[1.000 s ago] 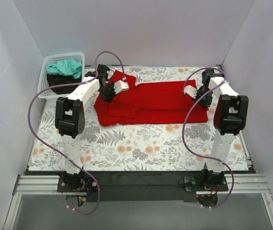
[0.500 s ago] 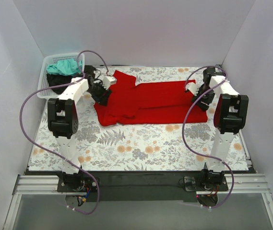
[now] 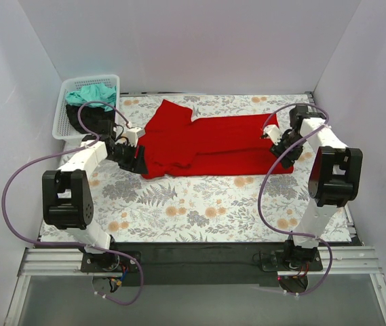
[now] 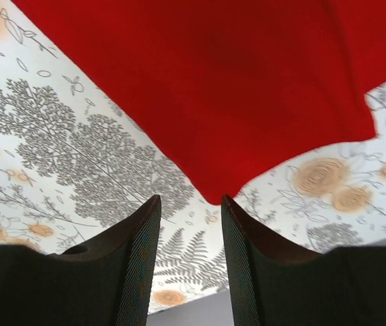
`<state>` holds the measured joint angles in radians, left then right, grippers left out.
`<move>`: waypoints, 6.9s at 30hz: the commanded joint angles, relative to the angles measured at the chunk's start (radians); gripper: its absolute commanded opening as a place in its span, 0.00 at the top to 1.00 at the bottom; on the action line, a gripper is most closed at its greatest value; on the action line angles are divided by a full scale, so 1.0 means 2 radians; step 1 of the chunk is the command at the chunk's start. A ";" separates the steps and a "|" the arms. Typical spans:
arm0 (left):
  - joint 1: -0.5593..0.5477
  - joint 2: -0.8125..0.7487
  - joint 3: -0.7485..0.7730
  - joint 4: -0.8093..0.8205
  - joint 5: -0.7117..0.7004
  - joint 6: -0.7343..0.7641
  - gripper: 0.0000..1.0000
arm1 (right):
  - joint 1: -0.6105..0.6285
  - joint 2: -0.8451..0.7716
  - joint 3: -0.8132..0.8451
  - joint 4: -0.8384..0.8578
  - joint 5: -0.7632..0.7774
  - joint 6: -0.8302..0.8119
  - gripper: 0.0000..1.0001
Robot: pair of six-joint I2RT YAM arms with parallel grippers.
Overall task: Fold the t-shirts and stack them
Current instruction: Fold the tshirt
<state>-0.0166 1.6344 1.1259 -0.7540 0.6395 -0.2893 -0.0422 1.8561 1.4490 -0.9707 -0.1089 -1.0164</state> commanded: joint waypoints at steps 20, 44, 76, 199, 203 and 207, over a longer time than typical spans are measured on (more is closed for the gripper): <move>-0.024 0.043 -0.030 0.076 -0.046 -0.022 0.63 | 0.020 0.028 -0.092 0.086 0.025 0.011 0.56; -0.013 0.081 0.084 -0.128 -0.166 0.116 1.00 | 0.020 -0.027 -0.165 0.106 0.095 -0.039 0.99; -0.012 0.049 0.027 -0.075 -0.035 -0.010 0.58 | 0.020 -0.078 -0.176 0.073 0.068 -0.036 0.99; -0.012 0.029 0.021 -0.069 -0.093 0.018 1.00 | -0.135 0.060 0.043 -0.138 -0.038 0.136 0.99; -0.012 0.011 0.008 -0.076 -0.108 0.030 1.00 | -0.135 0.050 -0.016 -0.103 -0.018 0.126 0.99; -0.012 -0.002 -0.017 -0.080 -0.115 0.041 1.00 | -0.135 0.054 -0.050 -0.065 -0.005 0.128 0.99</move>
<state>-0.0429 1.6932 1.1271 -0.8909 0.4473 -0.2417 -0.3077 1.9717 1.3861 -1.1637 -0.1677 -0.7376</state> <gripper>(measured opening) 0.022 0.020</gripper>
